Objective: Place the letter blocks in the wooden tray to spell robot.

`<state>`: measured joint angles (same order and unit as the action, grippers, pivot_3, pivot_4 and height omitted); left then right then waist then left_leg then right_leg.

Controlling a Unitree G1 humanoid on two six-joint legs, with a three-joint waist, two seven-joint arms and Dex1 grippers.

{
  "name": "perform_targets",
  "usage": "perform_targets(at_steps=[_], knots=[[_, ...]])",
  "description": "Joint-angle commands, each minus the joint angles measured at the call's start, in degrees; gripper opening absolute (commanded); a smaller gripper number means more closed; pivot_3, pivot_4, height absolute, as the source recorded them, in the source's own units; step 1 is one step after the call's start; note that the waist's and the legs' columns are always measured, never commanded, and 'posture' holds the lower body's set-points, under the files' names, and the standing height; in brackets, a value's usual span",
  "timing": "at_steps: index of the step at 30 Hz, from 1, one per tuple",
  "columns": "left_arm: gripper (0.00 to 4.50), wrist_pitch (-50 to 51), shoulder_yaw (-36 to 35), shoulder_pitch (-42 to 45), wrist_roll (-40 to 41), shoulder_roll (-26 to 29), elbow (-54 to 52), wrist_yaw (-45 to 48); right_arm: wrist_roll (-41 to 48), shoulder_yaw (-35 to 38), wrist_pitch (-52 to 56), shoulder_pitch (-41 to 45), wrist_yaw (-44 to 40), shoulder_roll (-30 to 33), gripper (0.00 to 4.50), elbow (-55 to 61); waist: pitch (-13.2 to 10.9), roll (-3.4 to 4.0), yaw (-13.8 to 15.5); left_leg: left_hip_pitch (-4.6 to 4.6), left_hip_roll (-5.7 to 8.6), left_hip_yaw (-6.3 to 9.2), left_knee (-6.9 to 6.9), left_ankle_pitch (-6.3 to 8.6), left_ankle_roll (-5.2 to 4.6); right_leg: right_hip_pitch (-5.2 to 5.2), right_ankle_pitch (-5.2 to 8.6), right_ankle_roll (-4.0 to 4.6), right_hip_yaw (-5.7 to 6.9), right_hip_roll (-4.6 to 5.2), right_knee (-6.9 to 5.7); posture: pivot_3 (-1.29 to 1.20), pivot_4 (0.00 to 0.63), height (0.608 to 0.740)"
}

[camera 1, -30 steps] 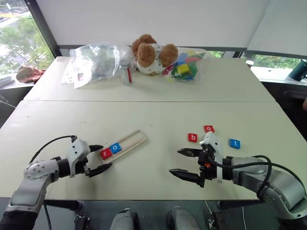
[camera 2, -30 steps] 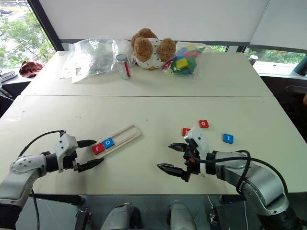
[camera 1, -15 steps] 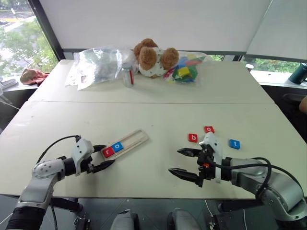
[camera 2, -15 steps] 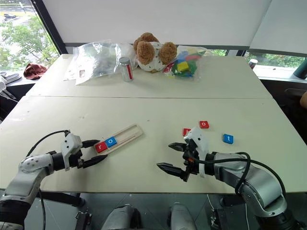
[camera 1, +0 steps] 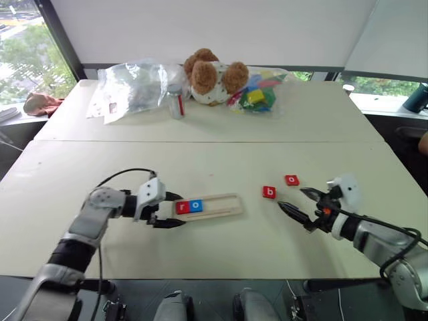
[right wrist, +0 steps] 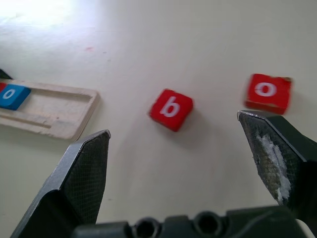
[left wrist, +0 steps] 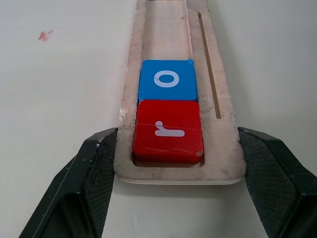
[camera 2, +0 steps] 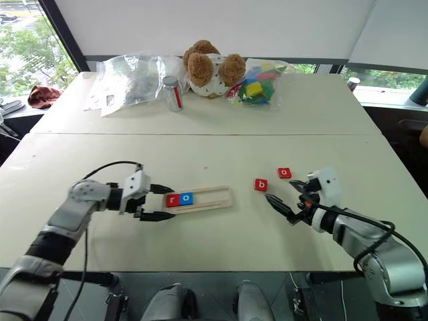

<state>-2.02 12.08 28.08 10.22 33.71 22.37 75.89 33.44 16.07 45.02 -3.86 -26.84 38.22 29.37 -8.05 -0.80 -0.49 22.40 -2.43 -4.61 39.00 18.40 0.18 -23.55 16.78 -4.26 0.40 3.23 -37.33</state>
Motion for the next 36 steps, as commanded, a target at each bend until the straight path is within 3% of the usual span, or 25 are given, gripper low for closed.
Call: perform_targets(at_steps=[1, 6, 9, 14, 19, 25, 36], knots=[[3.09, -4.78, 2.47, 4.30, -2.78, -2.83, 6.96, 1.98, -1.91, 0.65, 0.58, 0.25, 4.53, -1.70, 4.50, 2.83, 0.00, 0.00, 0.03, 0.00, 0.03, -0.01, 0.05, 0.00, -0.01, 0.02, 0.00, -0.01, -0.01, -0.06, 0.00, 0.00, 0.150, 0.740], [3.09, -8.75, 3.62, 7.33, -4.69, -6.23, 13.79, 3.60, -2.66, -1.36, 3.63, 1.97, 9.55, -5.31, 4.50, 4.18, 0.00, -0.02, -0.01, -0.03, 0.07, -0.06, 0.19, 0.02, -0.09, 0.13, -0.13, -0.24, -0.14, -0.26, 0.10, 0.00, 0.150, 0.740], [4.49, -10.20, 3.28, 7.60, -5.13, -6.72, 15.37, 3.97, -3.91, -3.96, 6.31, 3.64, 13.38, -7.83, 4.50, 5.41, 0.01, -0.01, 0.00, -0.03, 0.03, 0.00, 0.18, 0.02, -0.09, 0.12, -0.12, -0.25, -0.15, -0.34, 0.08, 0.00, 0.150, 0.740], [4.49, -10.82, 1.72, 6.33, -4.96, -5.45, 13.57, 2.54, -7.60, -9.23, 10.73, 8.41, 20.58, -12.90, 4.50, 4.89, 0.01, -0.01, -0.04, -0.02, -0.02, 0.02, 0.16, 0.03, -0.09, 0.11, -0.12, -0.25, -0.15, -0.38, 0.09, 0.00, 0.150, 0.740], [4.49, -4.50, -1.95, 1.98, -1.46, -0.57, 1.98, 2.22, -11.18, -13.56, 16.53, 13.60, 26.58, -18.51, 4.50, 3.17, 0.01, -0.02, -0.51, -0.03, -0.14, -0.05, 0.17, 0.02, -0.08, 0.03, -0.12, -0.25, -0.21, -0.42, 0.01, 0.00, 0.150, 0.740], [4.49, 1.47, -5.65, -4.24, -0.20, 6.38, -11.74, -1.45, -13.75, -15.76, 22.32, 16.11, 28.07, -20.27, 4.50, 1.14, -0.01, 0.02, -0.21, 0.06, -0.28, -0.04, 0.08, 0.02, -0.07, -0.12, -0.11, -0.24, -0.23, -0.51, 0.01, 0.00, 0.150, 0.740], [4.49, 12.13, -11.56, -12.29, 3.44, 9.39, -25.21, -9.20, -18.97, -16.19, 23.61, 22.06, 30.35, -24.80, 4.50, -7.33, -0.01, 0.01, -0.58, 0.01, -0.24, -0.11, 0.13, 0.01, -0.05, -0.08, -0.12, -0.23, -0.24, -0.48, -0.04, 0.00, 0.150, 0.740]])
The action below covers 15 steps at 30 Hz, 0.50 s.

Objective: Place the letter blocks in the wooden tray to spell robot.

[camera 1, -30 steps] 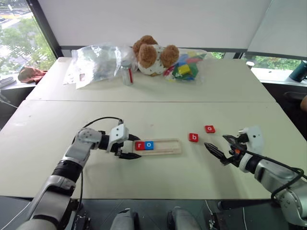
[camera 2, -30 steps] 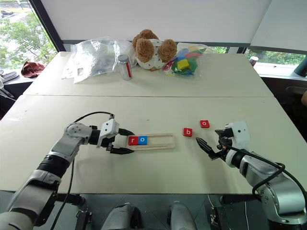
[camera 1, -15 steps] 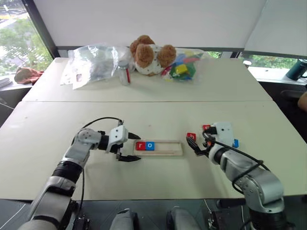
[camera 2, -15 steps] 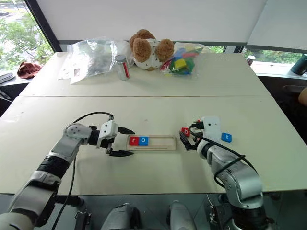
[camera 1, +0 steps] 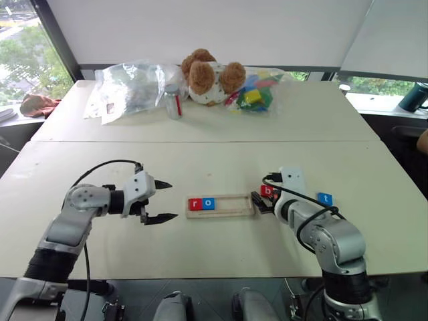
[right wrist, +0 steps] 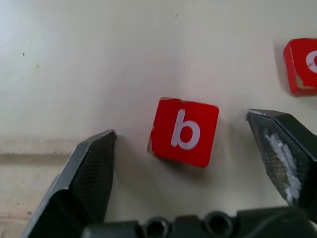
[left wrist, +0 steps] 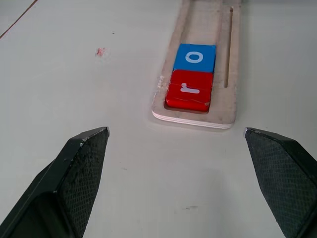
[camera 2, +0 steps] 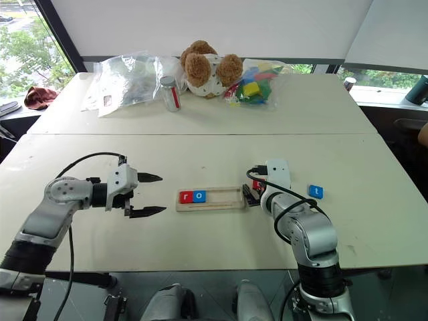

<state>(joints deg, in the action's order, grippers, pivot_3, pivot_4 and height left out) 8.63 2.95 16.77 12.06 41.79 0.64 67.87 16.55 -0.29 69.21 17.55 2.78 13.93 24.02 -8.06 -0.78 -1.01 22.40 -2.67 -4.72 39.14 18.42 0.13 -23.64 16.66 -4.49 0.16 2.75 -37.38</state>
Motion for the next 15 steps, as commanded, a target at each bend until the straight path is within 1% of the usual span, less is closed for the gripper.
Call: perform_targets(at_steps=[1, 2, 3, 6, 7, 8, 12, 15], knots=[[4.49, 1.84, -2.70, -1.46, 1.87, 1.59, -4.15, -1.39, -2.61, 0.06, -0.80, 0.78, 0.91, -0.55, 4.50, -2.46, 0.00, 0.00, -0.02, 0.00, -0.01, 0.00, 0.00, 0.00, 0.00, 0.00, 0.00, 0.00, 0.00, 0.00, 0.00, 0.00, 0.150, 0.740], [4.50, 2.29, -2.95, -1.78, 2.29, 1.76, -4.75, -1.54, -2.92, -0.11, -1.11, 0.82, 0.77, -0.53, 3.92, -2.76, 0.00, 0.00, -0.01, 0.00, -0.01, -0.01, 0.00, -0.01, 0.01, 0.00, 0.00, 0.00, 0.00, 0.00, -0.01, 0.00, 0.150, 0.740], [4.50, 2.89, -3.23, -1.92, 3.01, 1.85, -5.15, -1.60, -3.05, -0.25, -1.22, 0.80, 0.69, -0.69, 3.62, -2.90, 0.00, 0.00, -0.02, -0.01, 0.00, -0.01, 0.00, -0.01, 0.02, 0.01, 0.00, 0.00, 0.00, 0.00, -0.01, 0.00, 0.150, 0.740], [4.50, 3.31, -3.54, -1.94, 3.56, 2.21, -5.33, -1.41, -3.50, -0.60, -1.13, 0.50, 0.64, -1.02, 2.16, -2.67, 0.01, -0.01, 0.23, -0.01, 0.03, -0.01, 0.01, -0.01, 0.02, 0.03, 0.00, 0.00, 0.00, 0.03, -0.01, 0.00, 0.150, 0.740], [4.50, 3.05, -3.47, -1.72, 3.48, 2.40, -4.98, -1.32, -3.72, -0.67, -1.02, 0.42, 0.60, -1.03, 1.61, -2.50, 0.01, -0.01, 0.24, -0.01, 0.05, -0.01, 0.02, -0.01, 0.02, 0.03, 0.00, 0.00, 0.00, 0.04, 0.00, 0.00, 0.150, 0.740], [4.50, 2.78, -3.34, -1.38, 3.45, 2.59, -4.55, -1.16, -3.88, -0.67, -0.83, 0.40, 0.54, -1.07, 1.20, -2.32, 0.01, -0.01, 0.25, -0.01, 0.06, -0.02, 0.01, -0.01, 0.02, 0.03, 0.00, 0.00, 0.00, 0.05, 0.00, 0.00, 0.150, 0.740], [4.50, 3.09, -2.56, 0.33, 4.12, 2.35, -4.38, -0.30, -5.20, -0.04, -0.65, 0.24, 0.69, 0.54, 1.19, 0.10, 0.01, -0.01, 0.31, -0.01, 0.06, -0.01, 0.01, -0.01, 0.02, 0.03, 0.00, 0.00, 0.01, 0.05, 0.00, 0.00, 0.150, 0.740], [4.50, 4.12, -1.55, 1.16, 5.04, 2.12, -5.78, 0.84, -5.32, 2.17, 1.80, -0.92, 0.27, 2.16, 1.19, 5.12, 0.00, 0.00, 0.37, 0.02, 0.08, -0.01, 0.01, -0.01, 0.02, 0.02, 0.00, 0.00, 0.01, 0.05, 0.02, 0.00, 0.150, 0.740]])
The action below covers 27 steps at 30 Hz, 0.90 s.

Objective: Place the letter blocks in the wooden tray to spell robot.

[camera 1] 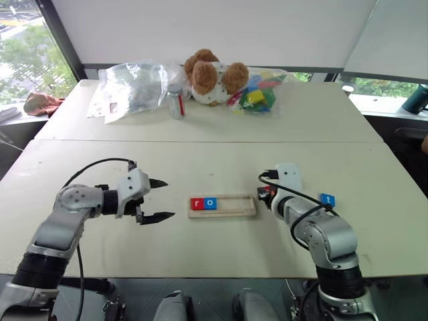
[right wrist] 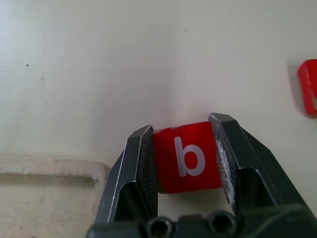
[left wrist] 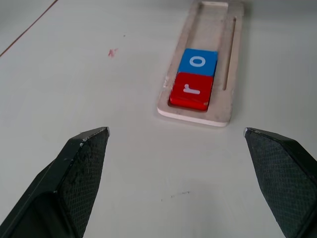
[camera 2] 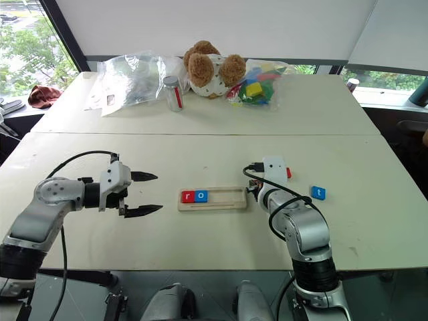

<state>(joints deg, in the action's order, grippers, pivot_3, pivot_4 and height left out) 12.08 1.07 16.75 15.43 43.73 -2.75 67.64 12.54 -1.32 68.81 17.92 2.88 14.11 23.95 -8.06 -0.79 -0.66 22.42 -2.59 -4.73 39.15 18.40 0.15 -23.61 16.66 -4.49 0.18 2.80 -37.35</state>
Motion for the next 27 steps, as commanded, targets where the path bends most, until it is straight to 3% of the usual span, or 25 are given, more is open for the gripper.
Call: perform_targets(at_steps=[1, 6, 12, 19, 23, 27], knots=[[4.50, 1.11, 0.61, 1.33, 1.96, 0.12, -2.96, 1.31, -1.31, 3.75, 3.20, -1.90, -0.04, 2.45, 1.19, 6.82, 0.00, 0.00, 0.02, 0.02, 0.01, 0.00, -0.01, 0.00, 0.00, -0.01, 0.00, 0.00, 0.00, 0.01, 0.02, 0.00, 0.150, 0.740], [4.50, 5.28, 2.74, 1.24, 4.64, 0.09, -8.54, 3.28, -2.20, 8.90, 11.49, -8.68, 1.23, 0.48, 1.19, 18.08, 0.00, 0.00, -0.08, 0.07, -0.03, 0.01, -0.08, 0.01, 0.00, -0.07, 0.00, 0.00, -0.03, -0.04, 0.06, 0.00, 0.150, 0.740], [4.50, 8.93, 4.12, 2.18, 6.13, 0.80, -11.66, 4.18, -4.32, 9.53, 14.06, -10.37, 3.75, -8.14, 1.19, 19.10, -0.01, 0.01, -0.55, -0.07, -0.09, -0.05, -0.06, -0.03, 0.06, -0.06, 0.00, 0.00, -0.09, -0.14, -0.11, 0.00, 0.150, 0.740], [4.50, 8.95, 4.64, 3.26, 5.75, 0.80, -10.40, 4.53, -6.27, 9.75, 12.25, -8.31, 3.52, -9.11, 4.48, 16.17, 0.00, 0.00, -0.56, -0.07, -0.07, -0.04, -0.05, -0.04, 0.08, -0.07, 0.01, 0.01, -0.10, -0.16, -0.12, 0.00, 0.150, 0.740], [4.50, 8.50, 4.27, 3.41, 5.49, 1.15, -8.82, 4.85, -4.91, 16.11, 9.65, -5.97, 1.48, -10.65, 4.48, 17.53, -0.02, 0.02, -0.40, -0.06, -0.08, -0.02, -0.06, -0.04, 0.08, -0.09, 0.01, 0.01, -0.09, -0.21, -0.13, 0.00, 0.150, 0.740], [4.50, 12.83, 1.43, 4.99, 11.12, 0.67, -8.91, 5.63, 5.67, 22.79, 5.03, -5.00, -15.23, -2.01, 4.48, 17.20, -0.08, 0.05, 0.08, 0.04, -0.01, -0.02, -0.06, -0.04, 0.08, -0.12, 0.01, 0.01, -0.10, -0.14, -0.06, 0.00, 0.150, 0.740]])
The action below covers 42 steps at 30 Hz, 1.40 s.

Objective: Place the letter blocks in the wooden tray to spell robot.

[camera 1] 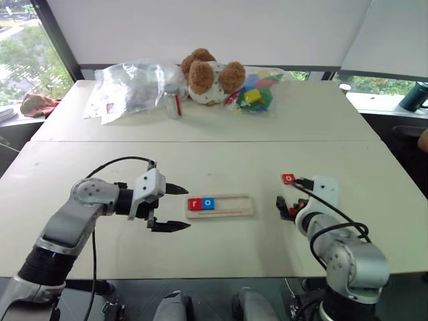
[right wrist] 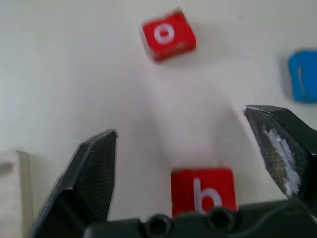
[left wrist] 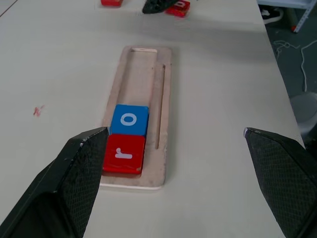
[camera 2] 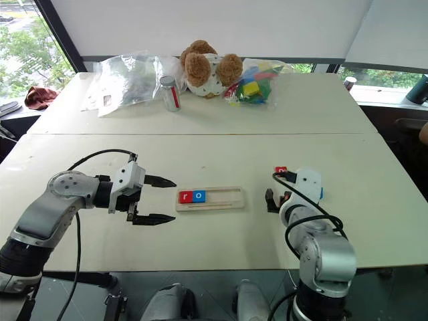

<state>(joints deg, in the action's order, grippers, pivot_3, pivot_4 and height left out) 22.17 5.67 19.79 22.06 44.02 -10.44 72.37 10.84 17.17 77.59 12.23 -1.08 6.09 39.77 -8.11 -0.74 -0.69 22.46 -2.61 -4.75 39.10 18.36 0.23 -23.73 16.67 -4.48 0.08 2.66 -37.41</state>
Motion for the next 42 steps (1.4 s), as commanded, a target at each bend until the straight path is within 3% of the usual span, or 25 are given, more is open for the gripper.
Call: perform_targets(at_steps=[1, 5, 9, 20, 26, 34, 37, 42], knots=[[4.50, 3.46, -3.36, 2.11, 5.55, 0.82, -1.47, 1.72, 9.97, 4.72, -5.62, 0.14, -16.61, 10.01, 4.48, 0.65, -0.04, 0.00, 0.14, 0.01, 0.02, 0.01, 0.00, 0.00, -0.01, 0.02, 0.00, 0.00, 0.00, 0.02, 0.05, 0.00, 0.150, 0.740], [4.50, 2.04, -2.91, 1.67, 4.31, 3.22, -0.87, 3.56, 12.80, 2.64, -25.63, -9.96, -42.29, 29.48, 4.48, -5.82, -0.08, 0.03, 0.08, -0.02, 0.06, 0.05, -0.05, 0.08, -0.14, 0.13, 0.01, -0.02, 0.01, 0.02, 0.26, 0.00, 0.150, 0.740], [4.50, 0.99, -3.48, -0.03, 3.35, 4.93, -0.69, 3.40, 8.98, -1.79, -46.97, -14.93, -56.57, 38.86, 4.48, -17.02, -0.12, -0.01, -0.46, -0.09, 0.14, 0.10, -0.08, 0.13, -0.22, 0.23, 0.04, -0.08, -0.01, -0.07, 0.30, 0.00, 0.150, 0.740], [4.50, 2.24, -5.65, -6.72, 4.43, 6.85, -6.48, 0.10, 1.86, -13.31, -71.21, -3.66, -69.22, 43.79, 4.48, -43.57, -0.24, 0.09, 0.60, -0.21, 0.02, 0.00, 0.05, 0.11, -0.19, 0.30, 0.03, -0.07, -0.08, 0.00, 0.16, 0.00, 0.150, 0.740], [4.50, 3.29, -5.64, -6.45, 3.96, 6.44, -6.57, -2.15, 0.94, -15.30, -75.41, -0.86, -73.35, 45.33, 4.48, -50.45, -0.27, 0.13, 0.85, -0.21, 0.04, -0.04, 0.09, 0.10, -0.18, 0.30, 0.03, -0.07, -0.11, 0.02, 0.15, 0.00, 0.150, 0.740], [4.50, 3.47, -5.82, -6.65, 4.32, 5.93, -6.84, -4.05, -0.04, -15.29, -77.90, 0.17, -72.29, 45.09, 4.48, -56.35, -0.27, 0.14, 0.94, -0.22, 0.03, -0.04, 0.09, 0.09, -0.15, 0.31, 0.03, -0.07, -0.10, 0.02, 0.13, 0.00, 0.150, 0.740], [4.50, 3.78, -5.84, -6.27, 4.65, 5.80, -6.58, -4.38, -0.17, -15.53, -79.60, -0.41, -72.48, 45.11, 3.63, -57.24, -0.27, 0.14, 0.94, -0.29, 0.04, -0.07, 0.13, 0.08, -0.15, 0.39, 0.03, -0.06, -0.12, 0.03, 0.13, 0.00, 0.150, 0.740], [4.50, 3.60, -6.07, -5.93, 4.49, 6.10, -5.56, -4.15, 0.63, -15.43, -79.38, -0.85, -72.51, 45.04, 1.17, -56.15, -0.27, 0.13, 0.89, -0.39, 0.04, -0.10, 0.13, 0.08, -0.15, 0.46, 0.02, -0.06, -0.14, 0.04, 0.12, 0.00, 0.150, 0.740]])
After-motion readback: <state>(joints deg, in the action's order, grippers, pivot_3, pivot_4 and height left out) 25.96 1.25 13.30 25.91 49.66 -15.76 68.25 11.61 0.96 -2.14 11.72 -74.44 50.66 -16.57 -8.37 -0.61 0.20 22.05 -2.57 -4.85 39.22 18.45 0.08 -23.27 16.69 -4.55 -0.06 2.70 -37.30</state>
